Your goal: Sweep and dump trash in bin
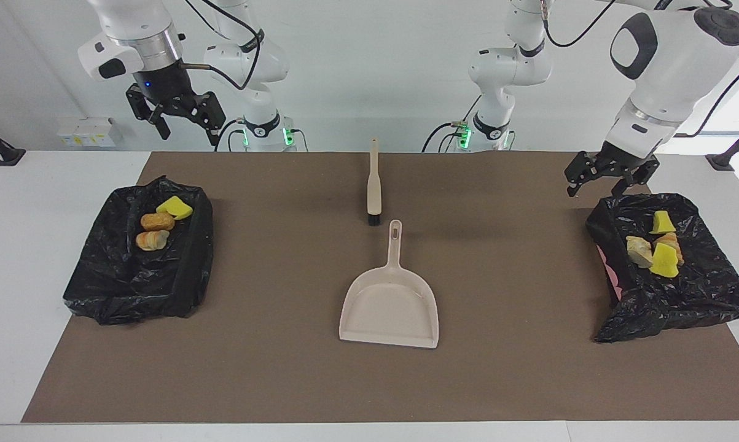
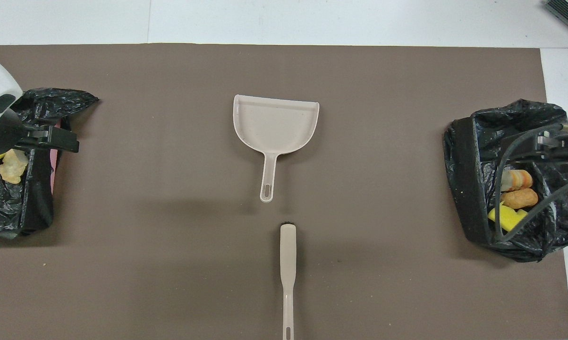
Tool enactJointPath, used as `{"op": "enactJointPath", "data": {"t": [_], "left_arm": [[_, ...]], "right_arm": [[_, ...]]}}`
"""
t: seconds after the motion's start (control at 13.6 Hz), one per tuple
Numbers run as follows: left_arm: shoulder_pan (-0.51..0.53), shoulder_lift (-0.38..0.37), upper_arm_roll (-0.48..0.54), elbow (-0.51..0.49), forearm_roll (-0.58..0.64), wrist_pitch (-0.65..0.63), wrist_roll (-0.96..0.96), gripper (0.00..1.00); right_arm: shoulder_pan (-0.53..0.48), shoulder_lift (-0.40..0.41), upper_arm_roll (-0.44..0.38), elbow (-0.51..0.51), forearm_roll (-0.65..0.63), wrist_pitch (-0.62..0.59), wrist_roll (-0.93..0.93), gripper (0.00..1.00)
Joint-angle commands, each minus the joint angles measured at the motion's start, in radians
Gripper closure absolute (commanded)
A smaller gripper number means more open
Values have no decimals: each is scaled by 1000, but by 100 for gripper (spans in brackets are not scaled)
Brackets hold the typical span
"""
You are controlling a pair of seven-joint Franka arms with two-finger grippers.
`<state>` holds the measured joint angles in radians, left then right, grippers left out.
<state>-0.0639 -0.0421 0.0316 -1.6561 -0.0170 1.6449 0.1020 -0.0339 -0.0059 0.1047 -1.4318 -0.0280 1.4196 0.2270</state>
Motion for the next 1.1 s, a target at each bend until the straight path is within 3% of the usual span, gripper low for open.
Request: {"op": "enactJointPath", "data": {"t": [0.0, 1.03], "left_arm": [[15, 8, -6, 59, 3, -74, 21, 0], [12, 18, -7, 87, 14, -149, 24, 0]], "right_arm": [[-12, -23, 1, -25, 20, -4, -25, 0], [-12, -25, 1, -27, 20, -4, -26, 0]]}}
